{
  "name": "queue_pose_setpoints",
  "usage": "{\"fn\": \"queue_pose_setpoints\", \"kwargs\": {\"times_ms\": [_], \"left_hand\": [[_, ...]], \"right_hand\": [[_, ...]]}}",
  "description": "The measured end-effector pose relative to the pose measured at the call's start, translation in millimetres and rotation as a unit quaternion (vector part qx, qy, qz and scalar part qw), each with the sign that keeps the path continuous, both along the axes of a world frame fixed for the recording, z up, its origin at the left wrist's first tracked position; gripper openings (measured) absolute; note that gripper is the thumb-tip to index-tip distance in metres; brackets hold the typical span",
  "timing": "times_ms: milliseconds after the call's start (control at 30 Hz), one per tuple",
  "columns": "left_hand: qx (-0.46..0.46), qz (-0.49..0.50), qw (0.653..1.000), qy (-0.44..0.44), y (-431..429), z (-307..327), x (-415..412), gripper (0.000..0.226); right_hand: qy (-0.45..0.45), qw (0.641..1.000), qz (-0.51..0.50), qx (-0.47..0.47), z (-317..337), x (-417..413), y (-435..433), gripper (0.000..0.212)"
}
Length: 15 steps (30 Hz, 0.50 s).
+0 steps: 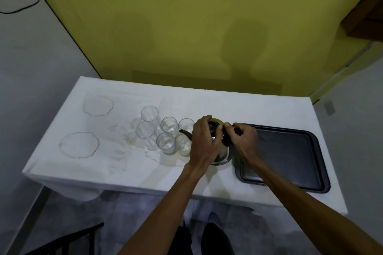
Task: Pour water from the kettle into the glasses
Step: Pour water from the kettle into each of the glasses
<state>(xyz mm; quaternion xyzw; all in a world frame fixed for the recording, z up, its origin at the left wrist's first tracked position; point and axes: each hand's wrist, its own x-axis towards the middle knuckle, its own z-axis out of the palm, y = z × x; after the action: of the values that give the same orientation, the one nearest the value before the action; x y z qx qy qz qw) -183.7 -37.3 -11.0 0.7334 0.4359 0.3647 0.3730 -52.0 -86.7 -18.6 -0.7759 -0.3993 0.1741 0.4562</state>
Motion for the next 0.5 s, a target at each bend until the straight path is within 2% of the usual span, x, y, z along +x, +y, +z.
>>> {"fn": "queue_pose_setpoints", "kwargs": {"times_ms": [267, 400, 500], "left_hand": [[-0.047, 0.03, 0.997, -0.053, 17, -2, -20, 0.044], [-0.063, 0.036, 0.995, -0.072, 20, -3, -24, 0.053], [-0.071, 0.038, 0.994, -0.079, 21, -6, -26, 0.048]], "right_hand": [[-0.083, 0.995, 0.047, -0.032, 18, -13, 29, 0.068], [-0.125, 0.99, 0.055, -0.041, 22, -17, 36, 0.069], [-0.144, 0.986, 0.063, -0.054, 25, -19, 39, 0.067]]}}
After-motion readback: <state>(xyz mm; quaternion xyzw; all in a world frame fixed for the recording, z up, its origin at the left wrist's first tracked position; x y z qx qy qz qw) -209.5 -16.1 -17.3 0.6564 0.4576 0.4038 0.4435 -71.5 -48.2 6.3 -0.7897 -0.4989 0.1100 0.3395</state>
